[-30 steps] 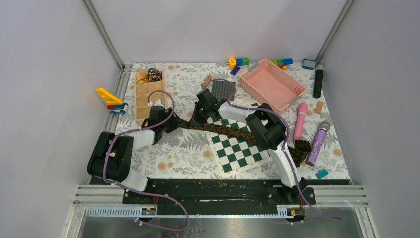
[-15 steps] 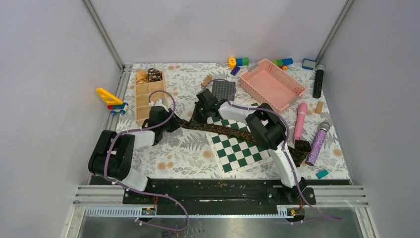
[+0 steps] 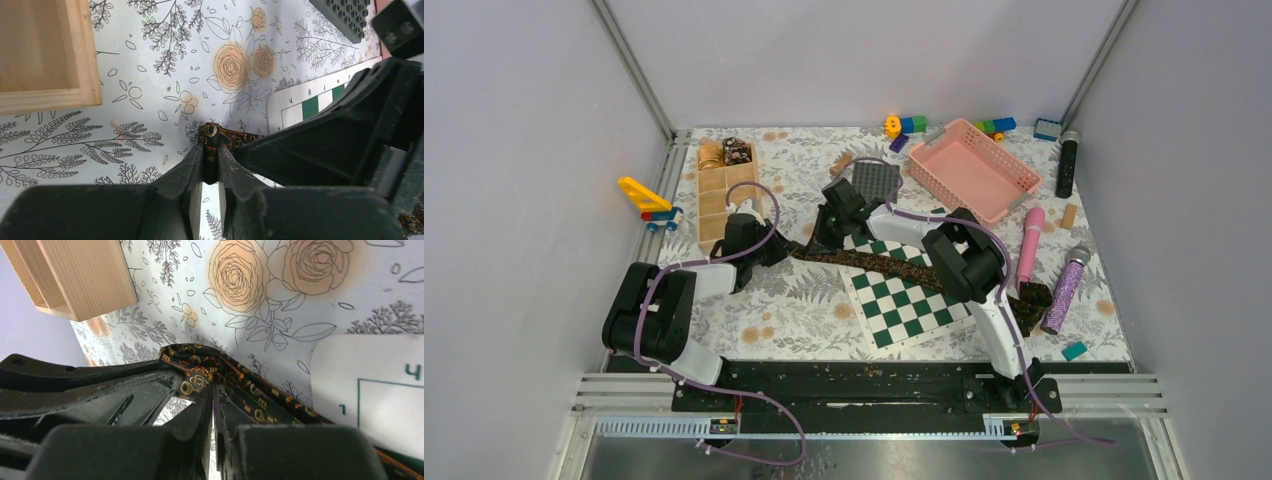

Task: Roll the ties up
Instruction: Roll the tie at the center of the board.

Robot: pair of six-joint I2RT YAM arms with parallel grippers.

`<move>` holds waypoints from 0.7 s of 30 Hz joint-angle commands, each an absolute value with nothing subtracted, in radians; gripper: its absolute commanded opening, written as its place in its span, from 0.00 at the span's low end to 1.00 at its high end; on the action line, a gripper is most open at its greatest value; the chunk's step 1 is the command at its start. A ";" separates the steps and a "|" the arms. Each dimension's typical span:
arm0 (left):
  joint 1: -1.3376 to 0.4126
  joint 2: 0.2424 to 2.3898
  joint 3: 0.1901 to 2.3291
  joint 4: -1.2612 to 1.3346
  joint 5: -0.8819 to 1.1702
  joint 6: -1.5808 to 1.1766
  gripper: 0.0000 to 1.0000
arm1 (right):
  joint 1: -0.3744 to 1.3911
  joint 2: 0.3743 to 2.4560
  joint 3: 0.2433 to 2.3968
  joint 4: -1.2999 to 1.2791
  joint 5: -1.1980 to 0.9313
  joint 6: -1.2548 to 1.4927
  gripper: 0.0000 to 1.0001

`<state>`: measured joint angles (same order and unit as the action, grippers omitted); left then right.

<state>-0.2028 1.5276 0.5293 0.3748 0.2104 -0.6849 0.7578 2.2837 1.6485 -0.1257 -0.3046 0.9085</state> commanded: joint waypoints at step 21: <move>-0.368 1.431 0.667 0.130 -0.104 -0.492 0.12 | 0.604 1.860 1.216 -0.014 -0.255 0.837 0.13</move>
